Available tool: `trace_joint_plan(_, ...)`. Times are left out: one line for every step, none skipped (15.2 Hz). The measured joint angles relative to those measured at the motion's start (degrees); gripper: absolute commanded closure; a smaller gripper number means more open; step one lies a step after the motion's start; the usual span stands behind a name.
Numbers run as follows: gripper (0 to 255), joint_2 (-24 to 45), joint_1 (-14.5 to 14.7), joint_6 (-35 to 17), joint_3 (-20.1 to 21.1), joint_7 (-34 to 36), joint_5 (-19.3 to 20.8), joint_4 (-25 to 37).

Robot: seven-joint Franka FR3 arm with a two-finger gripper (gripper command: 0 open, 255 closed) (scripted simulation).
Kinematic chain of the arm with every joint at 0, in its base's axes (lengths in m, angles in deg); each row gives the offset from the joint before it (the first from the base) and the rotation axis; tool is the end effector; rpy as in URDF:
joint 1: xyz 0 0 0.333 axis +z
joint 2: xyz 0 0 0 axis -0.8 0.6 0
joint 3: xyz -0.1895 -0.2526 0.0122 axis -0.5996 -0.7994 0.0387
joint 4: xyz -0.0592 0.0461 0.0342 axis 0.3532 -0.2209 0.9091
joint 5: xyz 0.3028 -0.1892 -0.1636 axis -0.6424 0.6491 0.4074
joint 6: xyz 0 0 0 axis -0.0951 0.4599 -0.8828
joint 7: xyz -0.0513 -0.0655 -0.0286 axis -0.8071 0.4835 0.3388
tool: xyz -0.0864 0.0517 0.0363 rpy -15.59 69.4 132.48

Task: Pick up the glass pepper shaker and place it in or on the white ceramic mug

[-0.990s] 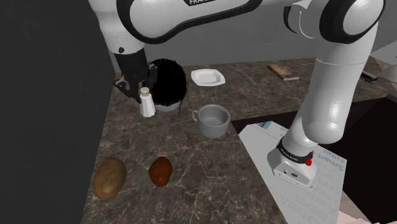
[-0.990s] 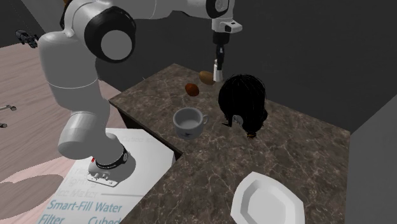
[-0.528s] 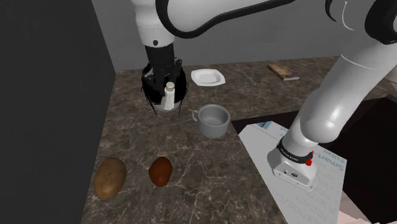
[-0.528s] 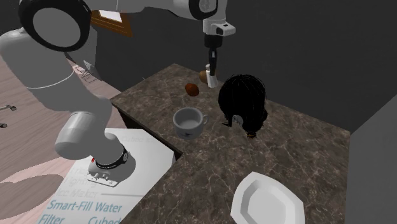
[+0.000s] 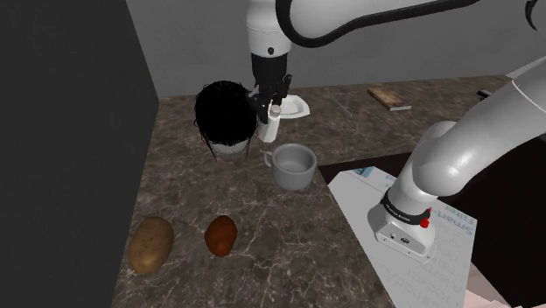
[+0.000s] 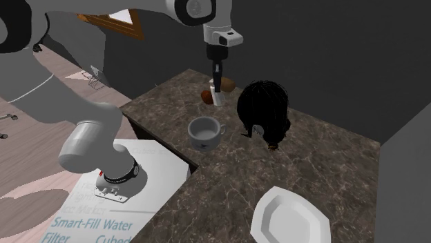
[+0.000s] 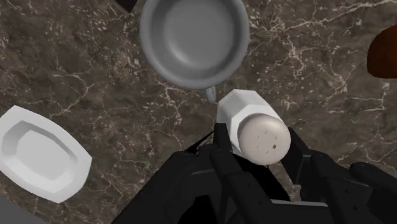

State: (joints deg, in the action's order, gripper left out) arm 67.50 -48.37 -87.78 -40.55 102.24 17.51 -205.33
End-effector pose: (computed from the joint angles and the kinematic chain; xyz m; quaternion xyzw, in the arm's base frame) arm 0.3842 0.2460 0.5363 0.9986 0.0076 0.0091 0.0509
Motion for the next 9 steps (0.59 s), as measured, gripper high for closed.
trace_joint_plan(255,-2.3,0.0,0.4,-1.1,-1.5,-0.5,-1.8)
trace_joint_plan(255,-4.0,-0.1,0.8,-2.3,-2.9,-0.6,-3.0)
trace_joint_plan(255,-5.6,-0.1,1.1,-3.1,-3.9,-0.8,-4.2)
trace_joint_plan(255,-8.1,-0.1,1.2,-4.4,-5.4,-1.1,-6.6)
trace_joint_plan(255,-9.4,0.0,1.4,-4.9,-6.1,-1.2,-7.7)
trace_joint_plan(255,-10.0,0.1,0.9,-5.2,-6.5,-1.3,-8.8)
trace_joint_plan(255,-10.5,0.1,0.5,-5.4,-6.7,-1.4,-9.7)
trace_joint_plan(255,-10.6,0.1,-0.1,-5.5,-6.8,-1.4,-10.3)
trace_joint_plan(255,-10.5,0.2,-0.9,-5.3,-6.7,-1.4,-11.0)
